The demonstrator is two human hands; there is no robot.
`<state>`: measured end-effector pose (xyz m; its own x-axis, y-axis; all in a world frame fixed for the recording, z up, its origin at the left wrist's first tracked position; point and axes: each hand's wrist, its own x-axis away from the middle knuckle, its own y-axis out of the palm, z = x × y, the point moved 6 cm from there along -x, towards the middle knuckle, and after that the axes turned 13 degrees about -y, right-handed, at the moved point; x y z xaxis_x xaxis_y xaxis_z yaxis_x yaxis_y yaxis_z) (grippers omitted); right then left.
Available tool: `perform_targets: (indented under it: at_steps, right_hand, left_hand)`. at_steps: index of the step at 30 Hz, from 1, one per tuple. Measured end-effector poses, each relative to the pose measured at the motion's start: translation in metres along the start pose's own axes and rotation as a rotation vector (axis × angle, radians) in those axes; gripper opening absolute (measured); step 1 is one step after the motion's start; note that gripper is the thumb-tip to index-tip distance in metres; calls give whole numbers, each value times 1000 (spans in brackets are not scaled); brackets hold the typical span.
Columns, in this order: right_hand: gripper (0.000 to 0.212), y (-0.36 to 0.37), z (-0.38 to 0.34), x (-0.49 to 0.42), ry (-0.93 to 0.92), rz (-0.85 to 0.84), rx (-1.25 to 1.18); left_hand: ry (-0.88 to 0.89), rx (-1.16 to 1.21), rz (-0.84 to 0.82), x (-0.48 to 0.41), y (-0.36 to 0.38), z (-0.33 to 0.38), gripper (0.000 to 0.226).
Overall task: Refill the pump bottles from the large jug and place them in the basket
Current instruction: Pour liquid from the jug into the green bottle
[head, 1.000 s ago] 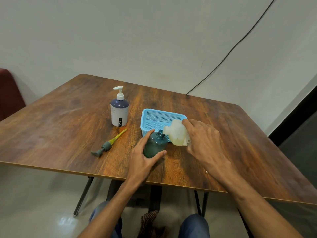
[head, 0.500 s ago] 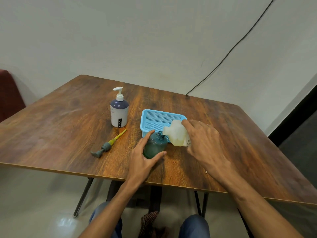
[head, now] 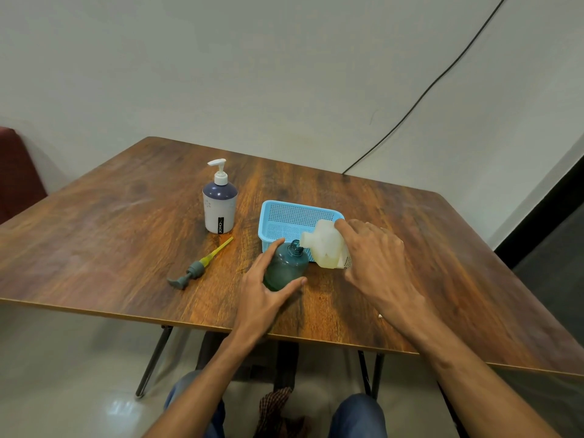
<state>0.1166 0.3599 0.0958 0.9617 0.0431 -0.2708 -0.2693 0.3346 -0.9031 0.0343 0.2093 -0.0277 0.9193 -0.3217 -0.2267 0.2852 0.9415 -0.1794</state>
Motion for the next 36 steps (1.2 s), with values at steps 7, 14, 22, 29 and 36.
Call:
perform_targets:
  at_steps: [7, 14, 22, 29, 36]
  right_hand:
    - [78, 0, -1, 0, 0, -8, 2]
    - [76, -2, -1, 1, 4, 1, 7]
    - [77, -2, -2, 1, -3, -11, -4]
    - [74, -4, -2, 1, -6, -7, -18]
    - [75, -3, -2, 0, 3, -3, -14]
  left_hand:
    - [-12, 13, -3, 0, 0, -3, 84]
    - [-21, 7, -3, 0, 0, -2, 84]
    - [-12, 14, -4, 1, 0, 0, 84]
    - [-11, 22, -12, 0, 0, 0, 84]
    - [-16, 30, -10, 0, 0, -2, 84]
